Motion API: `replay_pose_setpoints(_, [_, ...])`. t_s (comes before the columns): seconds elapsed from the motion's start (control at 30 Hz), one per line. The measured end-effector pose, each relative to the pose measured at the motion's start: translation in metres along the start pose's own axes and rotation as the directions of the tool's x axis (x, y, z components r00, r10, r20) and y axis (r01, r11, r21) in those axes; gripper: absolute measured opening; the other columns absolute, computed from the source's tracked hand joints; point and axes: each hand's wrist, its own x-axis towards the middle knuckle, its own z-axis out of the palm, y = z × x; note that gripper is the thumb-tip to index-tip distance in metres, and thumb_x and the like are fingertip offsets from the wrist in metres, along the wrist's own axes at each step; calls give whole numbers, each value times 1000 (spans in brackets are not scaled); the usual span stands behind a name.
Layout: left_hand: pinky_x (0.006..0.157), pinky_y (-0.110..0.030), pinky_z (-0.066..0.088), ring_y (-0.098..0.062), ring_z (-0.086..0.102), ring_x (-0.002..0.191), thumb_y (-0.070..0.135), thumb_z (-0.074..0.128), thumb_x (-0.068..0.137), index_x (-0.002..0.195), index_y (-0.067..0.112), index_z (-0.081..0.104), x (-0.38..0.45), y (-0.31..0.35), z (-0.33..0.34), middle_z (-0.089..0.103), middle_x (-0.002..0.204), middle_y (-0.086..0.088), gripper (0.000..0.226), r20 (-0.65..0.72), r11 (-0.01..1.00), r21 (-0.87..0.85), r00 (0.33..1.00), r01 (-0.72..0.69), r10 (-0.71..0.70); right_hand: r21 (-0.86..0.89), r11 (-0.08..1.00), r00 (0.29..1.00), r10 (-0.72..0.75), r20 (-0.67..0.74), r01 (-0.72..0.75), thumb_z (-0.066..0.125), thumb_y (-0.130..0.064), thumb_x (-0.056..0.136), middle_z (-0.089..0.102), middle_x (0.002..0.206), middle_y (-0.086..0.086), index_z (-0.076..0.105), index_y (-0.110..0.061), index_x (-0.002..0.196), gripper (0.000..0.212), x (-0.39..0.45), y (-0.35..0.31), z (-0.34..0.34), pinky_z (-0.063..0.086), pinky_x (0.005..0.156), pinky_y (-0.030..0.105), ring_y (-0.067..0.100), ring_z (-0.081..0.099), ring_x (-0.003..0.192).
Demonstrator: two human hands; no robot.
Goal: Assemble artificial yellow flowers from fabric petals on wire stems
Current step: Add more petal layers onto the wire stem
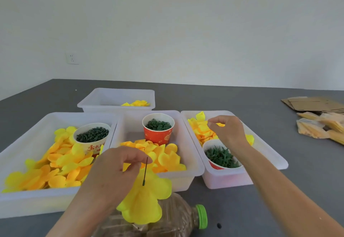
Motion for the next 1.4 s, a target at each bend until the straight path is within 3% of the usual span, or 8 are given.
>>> replay_pose_setpoints(0.23, [72,-22,48,1,64,79,4,58,88,67,34,73,26,0,8,73,78,10,40,-18,999,-38,999,38,-38,-377,926,998,28,52,-6,62,-28,88,58,130,2,64,-20,119,32,49,33,12,37,105,41,21,45,125])
replay_pose_setpoints(0.33, [78,-40,52,-32,65,84,3,58,87,68,39,72,40,0,10,71,80,-13,43,14,998,-50,999,49,-48,-534,841,990,-18,137,89,59,-36,89,53,133,2,57,-24,127,40,59,35,23,32,105,37,21,36,131])
replay_pose_setpoints(0.4, [76,-40,52,-36,64,83,1,58,85,65,35,73,48,0,11,70,74,-12,42,15,998,-41,999,39,-39,-681,707,972,-38,234,192,54,-41,90,52,131,1,54,-25,129,42,64,35,32,31,100,37,22,32,130])
replay_pose_setpoints(0.53, [60,-15,45,-16,65,77,0,58,84,70,29,74,61,0,18,70,70,0,36,36,999,-36,999,27,-26,-846,440,945,-18,327,301,46,-38,92,58,105,2,58,-16,101,26,70,36,47,30,81,35,23,43,106])
replay_pose_setpoints(0.83, [60,-7,42,-6,65,80,-1,55,84,73,27,71,86,-3,33,68,73,12,35,61,998,-56,998,16,-13,-886,376,959,-179,218,272,44,-16,94,61,85,-4,44,-22,76,19,65,48,62,25,71,31,19,51,80])
replay_pose_setpoints(1.03, [55,-5,37,-6,62,77,0,56,85,76,27,71,96,-3,36,67,74,13,32,62,1000,4,998,1,-2,-723,662,976,-204,79,198,45,-24,96,68,94,0,66,-17,96,22,60,47,49,38,81,32,22,59,93])
replay_pose_setpoints(1.17, [55,-6,37,-7,62,77,0,56,84,74,28,70,98,-5,38,67,74,12,33,56,999,30,998,12,-13,-267,955,962,-185,-202,128,56,-13,89,65,84,6,64,-8,92,9,56,41,30,39,70,31,26,57,83])
replay_pose_setpoints(1.4, [41,-5,34,5,51,45,-4,55,84,78,19,73,102,-3,35,68,72,1,30,44,1000,20,999,12,-13,267,963,928,134,-347,-39,52,-15,92,48,74,-2,56,-4,87,12,71,27,13,38,64,30,17,44,71])
